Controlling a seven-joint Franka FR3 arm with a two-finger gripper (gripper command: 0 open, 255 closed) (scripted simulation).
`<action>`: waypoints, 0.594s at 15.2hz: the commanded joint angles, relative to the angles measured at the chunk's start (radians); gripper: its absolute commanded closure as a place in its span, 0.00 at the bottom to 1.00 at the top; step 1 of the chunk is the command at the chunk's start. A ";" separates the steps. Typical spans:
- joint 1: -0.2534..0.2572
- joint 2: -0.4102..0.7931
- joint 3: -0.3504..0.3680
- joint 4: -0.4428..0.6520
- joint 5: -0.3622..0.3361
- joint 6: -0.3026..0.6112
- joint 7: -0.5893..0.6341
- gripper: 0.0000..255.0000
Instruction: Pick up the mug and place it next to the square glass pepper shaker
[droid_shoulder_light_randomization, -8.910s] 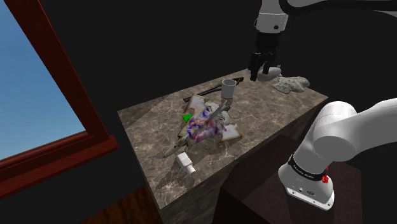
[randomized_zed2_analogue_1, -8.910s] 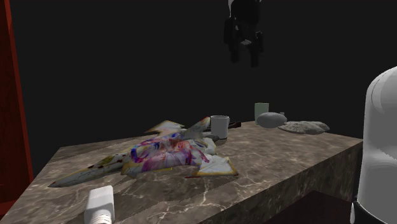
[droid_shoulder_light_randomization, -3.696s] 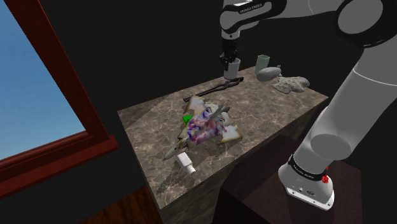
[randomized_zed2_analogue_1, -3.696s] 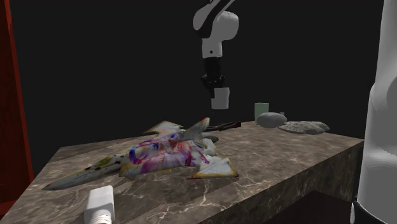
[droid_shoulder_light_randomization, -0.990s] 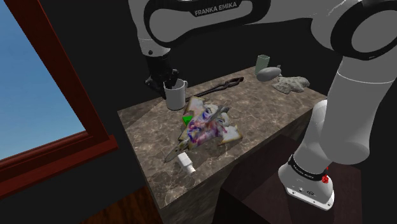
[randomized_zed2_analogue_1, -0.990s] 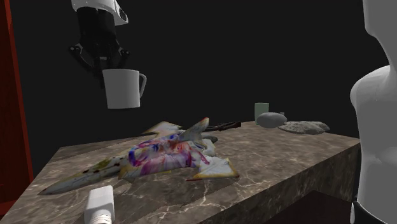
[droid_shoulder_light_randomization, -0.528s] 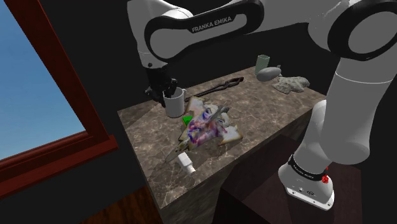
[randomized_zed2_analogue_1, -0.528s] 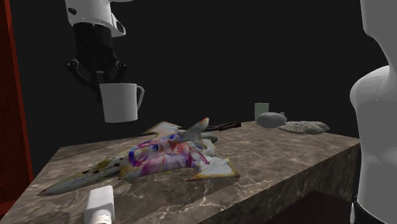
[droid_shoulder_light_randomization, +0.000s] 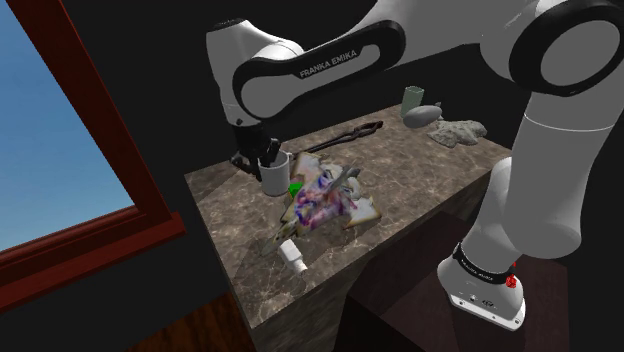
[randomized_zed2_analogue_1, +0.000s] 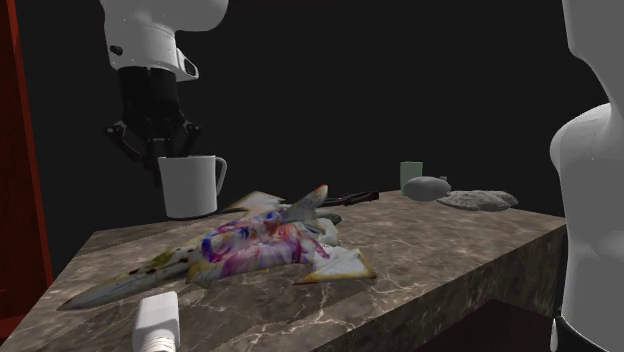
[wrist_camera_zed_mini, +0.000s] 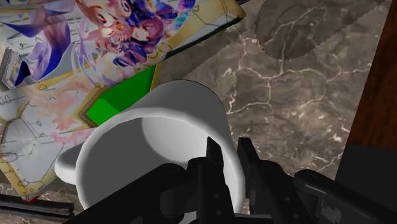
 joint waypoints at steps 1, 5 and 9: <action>-0.001 0.004 -0.001 -0.023 -0.001 0.026 0.001 1.00; -0.001 0.019 -0.002 -0.057 -0.005 0.076 0.005 1.00; 0.000 0.038 -0.003 -0.087 -0.010 0.124 0.010 1.00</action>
